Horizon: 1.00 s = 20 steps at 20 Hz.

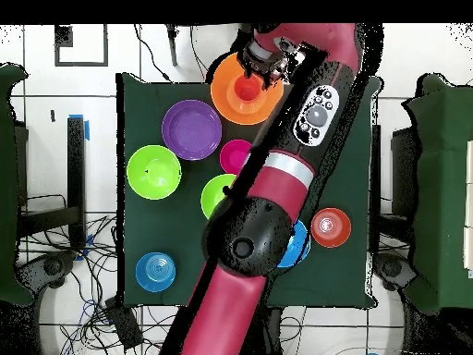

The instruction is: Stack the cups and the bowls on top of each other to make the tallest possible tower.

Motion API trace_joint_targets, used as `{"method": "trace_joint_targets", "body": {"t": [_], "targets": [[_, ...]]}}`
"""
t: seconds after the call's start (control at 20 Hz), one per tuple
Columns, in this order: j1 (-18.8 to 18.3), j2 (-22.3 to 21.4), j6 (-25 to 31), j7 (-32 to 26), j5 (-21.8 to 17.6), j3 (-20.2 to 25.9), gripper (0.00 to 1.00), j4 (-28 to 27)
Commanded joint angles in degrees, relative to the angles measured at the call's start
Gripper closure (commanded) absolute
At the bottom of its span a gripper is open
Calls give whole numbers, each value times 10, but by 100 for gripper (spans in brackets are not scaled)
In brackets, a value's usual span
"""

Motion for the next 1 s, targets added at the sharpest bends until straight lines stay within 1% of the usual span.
{"method": "trace_joint_targets", "body": {"t": [0.05, 0.1, 0.15, 0.25, 0.3, 0.4, 0.45, 0.5, 0.55, 0.6, 0.65, 0.7, 0.8, 0.85, 0.9, 1.0], "targets": [[42, -32, 11, -94, -109, 108, 0, 10], [56, -39, -12, -99, -136, 133, 0, 22], [63, -43, -25, -103, -151, 149, 0, 28], [80, -52, -70, -116, -189, 192, 0, 41], [98, -62, -94, -122, -219, 227, 0, 64], [111, -74, -143, -140, -260, 270, 0, 70], [119, -78, -139, -139, -271, 288, 0, 83], [119, -81, -153, -144, -282, 301, 0, 78], [119, -81, -162, -147, -291, 311, 0, 73], [120, -81, -151, -148, -297, 323, 0, 74], [116, -79, -151, -151, -301, 324, 0, 63], [110, -78, -131, -150, -298, 318, 0, 51], [108, -80, -137, -151, -307, 325, 0, 44], [109, -80, -131, -148, -311, 331, 0, 46], [111, -79, -134, -148, -317, 343, 0, 51], [106, -69, -118, -142, -310, 348, 0, 45]]}}
